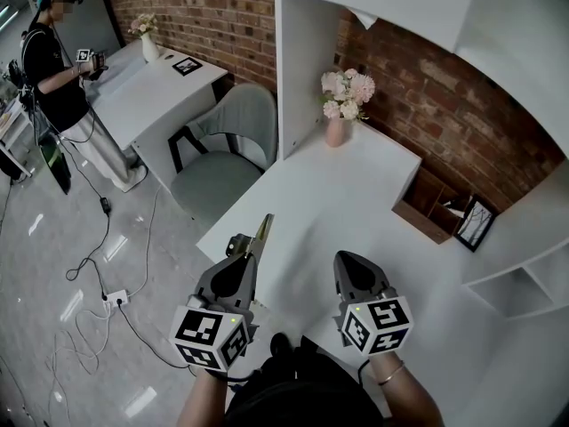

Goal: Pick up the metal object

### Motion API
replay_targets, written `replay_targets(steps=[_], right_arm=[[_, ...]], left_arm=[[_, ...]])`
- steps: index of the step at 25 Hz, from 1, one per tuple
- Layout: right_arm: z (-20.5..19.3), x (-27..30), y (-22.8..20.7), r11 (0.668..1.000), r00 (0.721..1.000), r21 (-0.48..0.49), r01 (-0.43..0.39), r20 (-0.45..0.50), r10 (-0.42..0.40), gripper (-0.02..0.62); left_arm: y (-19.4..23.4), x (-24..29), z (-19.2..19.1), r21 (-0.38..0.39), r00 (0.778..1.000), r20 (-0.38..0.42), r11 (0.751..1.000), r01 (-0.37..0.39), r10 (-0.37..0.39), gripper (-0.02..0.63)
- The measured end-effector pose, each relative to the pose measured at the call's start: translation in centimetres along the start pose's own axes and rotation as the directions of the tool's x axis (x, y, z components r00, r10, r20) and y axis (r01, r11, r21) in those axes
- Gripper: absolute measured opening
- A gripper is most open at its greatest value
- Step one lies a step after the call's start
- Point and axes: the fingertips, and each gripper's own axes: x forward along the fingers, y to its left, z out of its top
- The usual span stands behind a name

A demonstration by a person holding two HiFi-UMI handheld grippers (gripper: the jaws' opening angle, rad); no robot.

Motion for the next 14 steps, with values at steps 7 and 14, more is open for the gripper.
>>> replay_targets(steps=[7,14], right_arm=[[0.14,0.01,-0.14,1.000,1.000,-0.003,0.005,0.003,-0.005,0.003],[0.23,0.23,-0.03,1.000,1.000,-0.002,0.002,0.004,-0.002,0.003]], left_arm=[[0.01,0.06,0.09,0.000,1.000,0.001,1.000,-0.002,0.002,0.014],[0.20,0.00,0.20,-0.003,1.000,0.007,1.000,-0.008,0.008,0.014]])
